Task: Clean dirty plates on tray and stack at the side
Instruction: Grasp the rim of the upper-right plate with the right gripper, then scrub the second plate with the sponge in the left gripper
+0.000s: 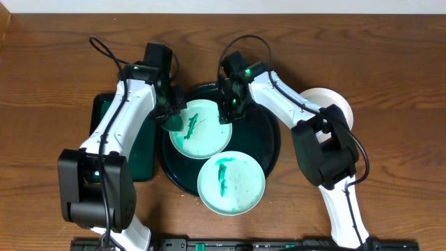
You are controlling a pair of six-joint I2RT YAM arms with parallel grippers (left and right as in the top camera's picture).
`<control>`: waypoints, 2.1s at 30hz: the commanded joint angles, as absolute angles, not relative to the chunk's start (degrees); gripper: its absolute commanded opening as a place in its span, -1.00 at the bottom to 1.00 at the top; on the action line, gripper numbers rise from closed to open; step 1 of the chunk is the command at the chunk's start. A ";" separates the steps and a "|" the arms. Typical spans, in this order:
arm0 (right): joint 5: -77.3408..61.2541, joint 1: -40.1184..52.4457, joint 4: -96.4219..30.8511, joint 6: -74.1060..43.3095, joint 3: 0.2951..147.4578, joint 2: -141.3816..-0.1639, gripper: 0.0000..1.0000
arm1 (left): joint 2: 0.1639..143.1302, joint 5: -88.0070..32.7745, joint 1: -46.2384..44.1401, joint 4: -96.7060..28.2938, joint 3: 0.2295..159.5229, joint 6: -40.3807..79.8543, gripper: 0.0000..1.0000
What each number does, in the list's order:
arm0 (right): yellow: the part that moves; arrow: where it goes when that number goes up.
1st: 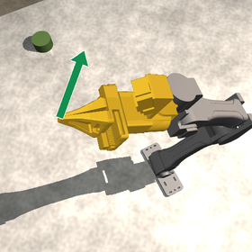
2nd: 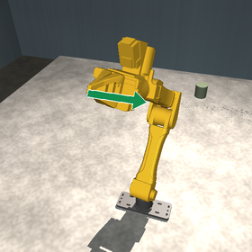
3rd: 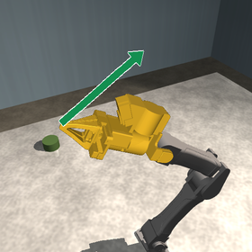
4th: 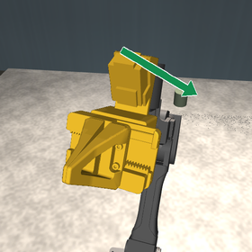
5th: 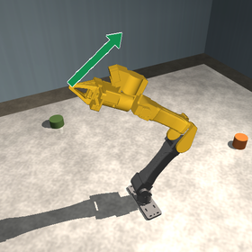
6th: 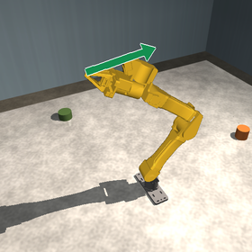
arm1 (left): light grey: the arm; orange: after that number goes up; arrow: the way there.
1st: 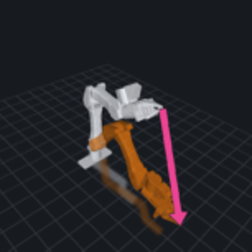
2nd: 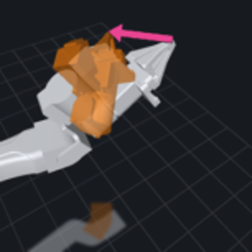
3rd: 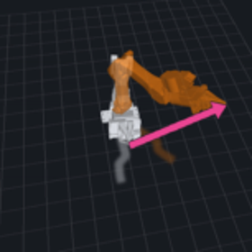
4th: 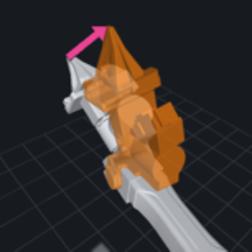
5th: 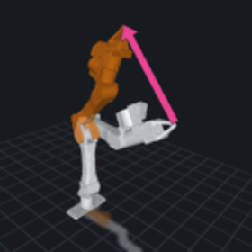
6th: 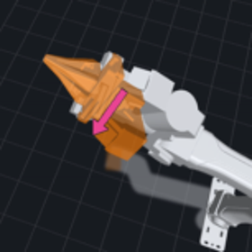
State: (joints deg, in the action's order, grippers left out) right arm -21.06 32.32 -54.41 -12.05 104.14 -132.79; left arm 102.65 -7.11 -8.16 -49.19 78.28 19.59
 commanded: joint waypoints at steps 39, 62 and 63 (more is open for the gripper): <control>-10.96 36.21 -56.47 -24.18 103.35 -134.69 -0.98 | 120.99 -36.80 -13.52 -45.45 75.92 6.72 -0.85; -10.96 36.03 -56.36 -24.18 103.35 -134.69 -0.98 | 120.97 6.04 -13.69 -56.14 75.99 30.15 -0.86; -10.96 36.05 -56.36 -24.18 103.35 -134.69 -0.98 | 120.97 7.51 -13.69 -56.60 75.99 31.05 -0.86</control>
